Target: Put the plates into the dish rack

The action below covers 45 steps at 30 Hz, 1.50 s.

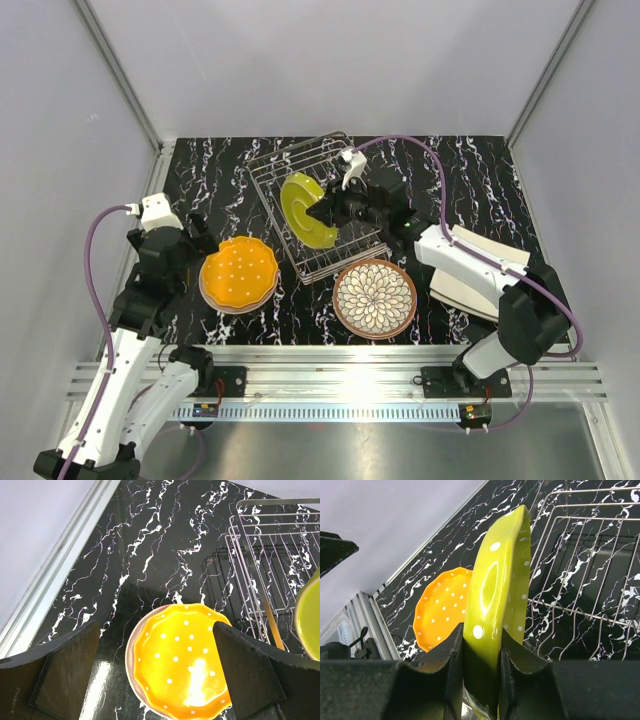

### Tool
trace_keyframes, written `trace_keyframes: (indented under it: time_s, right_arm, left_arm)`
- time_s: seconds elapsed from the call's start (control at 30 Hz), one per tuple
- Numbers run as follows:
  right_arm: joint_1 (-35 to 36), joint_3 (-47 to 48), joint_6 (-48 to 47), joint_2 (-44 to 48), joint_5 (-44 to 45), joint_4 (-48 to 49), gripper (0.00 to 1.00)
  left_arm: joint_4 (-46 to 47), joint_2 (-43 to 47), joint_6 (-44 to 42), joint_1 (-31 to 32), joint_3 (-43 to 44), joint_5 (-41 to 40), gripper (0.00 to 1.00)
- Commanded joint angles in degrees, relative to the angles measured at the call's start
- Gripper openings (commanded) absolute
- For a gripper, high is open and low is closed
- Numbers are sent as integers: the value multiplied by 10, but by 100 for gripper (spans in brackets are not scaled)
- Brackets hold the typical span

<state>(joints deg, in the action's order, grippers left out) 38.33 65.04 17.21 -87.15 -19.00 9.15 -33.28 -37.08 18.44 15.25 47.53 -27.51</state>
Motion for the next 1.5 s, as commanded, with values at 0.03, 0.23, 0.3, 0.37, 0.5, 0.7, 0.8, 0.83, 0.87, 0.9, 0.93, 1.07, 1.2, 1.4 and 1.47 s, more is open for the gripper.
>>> trace_keyframes:
  time_s: [0.03, 0.23, 0.3, 0.37, 0.5, 0.7, 0.8, 0.83, 0.87, 0.9, 0.93, 1.07, 1.2, 1.4, 1.47]
  right_arm:
    - [0, 44, 12, 14, -33, 81, 0]
    - [-1, 90, -15, 31, 28, 11, 0]
    - [0, 96, -10, 35, 32, 6, 0]
    - [0, 104, -3, 34, 26, 7, 0]
    - [-1, 108, 25, 24, 14, 20, 0]
    - [0, 98, 55, 7, -9, 53, 0]
    - [0, 98, 69, -3, -21, 66, 0]
    - [0, 95, 72, -5, -24, 71, 0]
    - [0, 95, 76, -8, -26, 75, 0]
    - [0, 94, 82, -8, -30, 81, 0]
    - [0, 93, 84, -9, -31, 83, 0]
    - [0, 89, 92, -14, -39, 90, 0]
    - [1, 83, 108, -25, -51, 103, 0]
    - [1, 81, 115, -43, -53, 112, 0]
    - [1, 79, 112, -48, -53, 109, 0]
  left_arm:
    - [29, 7, -9, 0, 8, -8, 99]
    - [30, 6, -9, 0, 7, -3, 99]
    - [30, 4, -9, 0, 8, -1, 99]
    - [30, 3, -9, 0, 7, 3, 99]
    - [31, -1, -8, 0, 8, 7, 99]
    - [30, -3, -9, 0, 8, 7, 99]
    - [30, -4, -9, 0, 7, 4, 99]
    - [30, -4, -9, 0, 7, 4, 99]
    - [31, -5, -9, 0, 8, 4, 99]
    - [29, -6, -9, 0, 8, 4, 99]
    - [29, -7, -9, 0, 8, 4, 99]
    - [28, -5, -9, 0, 8, 4, 99]
    - [30, -4, -9, 0, 7, 5, 99]
    - [29, -3, -9, 0, 6, 10, 99]
    - [30, -2, -10, 0, 6, 11, 99]
